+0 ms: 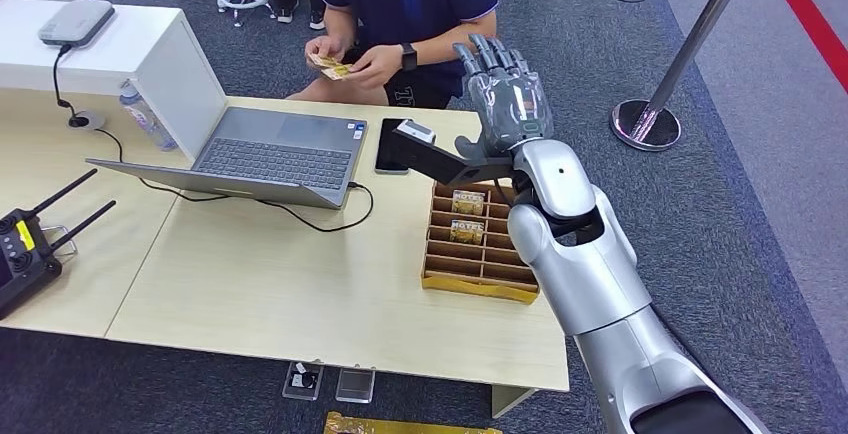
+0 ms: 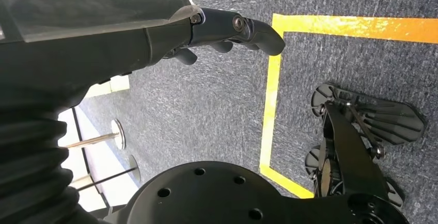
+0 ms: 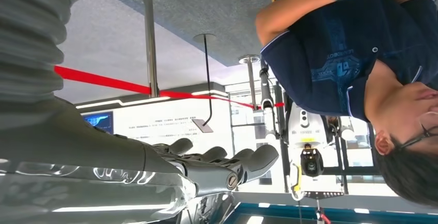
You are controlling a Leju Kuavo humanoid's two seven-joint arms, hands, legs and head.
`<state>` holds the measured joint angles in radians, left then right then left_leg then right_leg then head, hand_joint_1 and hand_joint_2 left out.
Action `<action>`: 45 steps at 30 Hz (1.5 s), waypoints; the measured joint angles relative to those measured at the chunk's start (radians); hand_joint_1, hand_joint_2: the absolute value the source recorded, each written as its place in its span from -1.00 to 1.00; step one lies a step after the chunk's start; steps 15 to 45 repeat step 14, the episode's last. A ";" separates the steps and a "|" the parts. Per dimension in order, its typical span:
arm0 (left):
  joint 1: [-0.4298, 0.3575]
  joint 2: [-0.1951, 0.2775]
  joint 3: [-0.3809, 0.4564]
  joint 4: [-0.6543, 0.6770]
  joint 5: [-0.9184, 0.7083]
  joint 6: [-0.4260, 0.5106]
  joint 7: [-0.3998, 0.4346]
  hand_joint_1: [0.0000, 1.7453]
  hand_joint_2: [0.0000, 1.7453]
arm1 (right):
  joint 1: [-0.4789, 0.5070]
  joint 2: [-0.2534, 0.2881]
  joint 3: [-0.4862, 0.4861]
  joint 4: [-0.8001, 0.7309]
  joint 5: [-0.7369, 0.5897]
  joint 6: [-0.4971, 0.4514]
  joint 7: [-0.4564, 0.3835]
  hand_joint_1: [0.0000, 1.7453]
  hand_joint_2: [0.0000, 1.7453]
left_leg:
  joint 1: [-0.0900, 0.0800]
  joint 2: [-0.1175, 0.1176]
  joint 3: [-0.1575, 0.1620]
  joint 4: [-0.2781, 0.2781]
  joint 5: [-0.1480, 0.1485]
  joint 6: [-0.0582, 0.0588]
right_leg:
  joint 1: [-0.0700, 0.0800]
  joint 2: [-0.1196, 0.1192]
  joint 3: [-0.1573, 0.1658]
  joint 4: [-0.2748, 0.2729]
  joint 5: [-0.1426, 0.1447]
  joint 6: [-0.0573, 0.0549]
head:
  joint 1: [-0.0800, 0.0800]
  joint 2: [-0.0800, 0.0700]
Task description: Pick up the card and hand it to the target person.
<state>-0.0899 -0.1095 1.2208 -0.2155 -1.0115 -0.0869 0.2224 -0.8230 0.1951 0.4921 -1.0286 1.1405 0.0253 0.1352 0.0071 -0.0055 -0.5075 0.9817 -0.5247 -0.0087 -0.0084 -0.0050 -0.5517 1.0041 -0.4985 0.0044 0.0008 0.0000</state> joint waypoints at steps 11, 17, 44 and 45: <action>0.004 -0.004 0.004 0.000 0.000 0.070 0.010 -1.00 -1.00 | 0.119 -0.119 -0.120 -0.217 -0.198 -0.104 -0.130 -1.00 1.00 | 0.000 0.000 0.000 0.001 0.000 0.000 | 0.000 0.000 0.000 -0.001 0.000 0.000 | 0.001 0.000; 0.006 -0.006 0.004 0.000 0.000 0.077 0.010 -1.00 -1.00 | 0.161 -0.155 -0.187 -0.269 -0.284 -0.152 -0.197 -1.00 1.00 | 0.000 -0.001 0.000 0.001 0.000 0.000 | 0.000 0.000 0.000 -0.001 0.000 0.001 | 0.002 0.000; 0.006 -0.006 0.004 0.000 0.000 0.077 0.010 -1.00 -1.00 | 0.161 -0.155 -0.187 -0.269 -0.284 -0.152 -0.197 -1.00 1.00 | 0.000 -0.001 0.000 0.001 0.000 0.000 | 0.000 0.000 0.000 -0.001 0.000 0.001 | 0.002 0.000; 0.006 -0.006 0.004 0.000 0.000 0.077 0.010 -1.00 -1.00 | 0.161 -0.155 -0.187 -0.269 -0.284 -0.152 -0.197 -1.00 1.00 | 0.000 -0.001 0.000 0.001 0.000 0.000 | 0.000 0.000 0.000 -0.001 0.000 0.001 | 0.002 0.000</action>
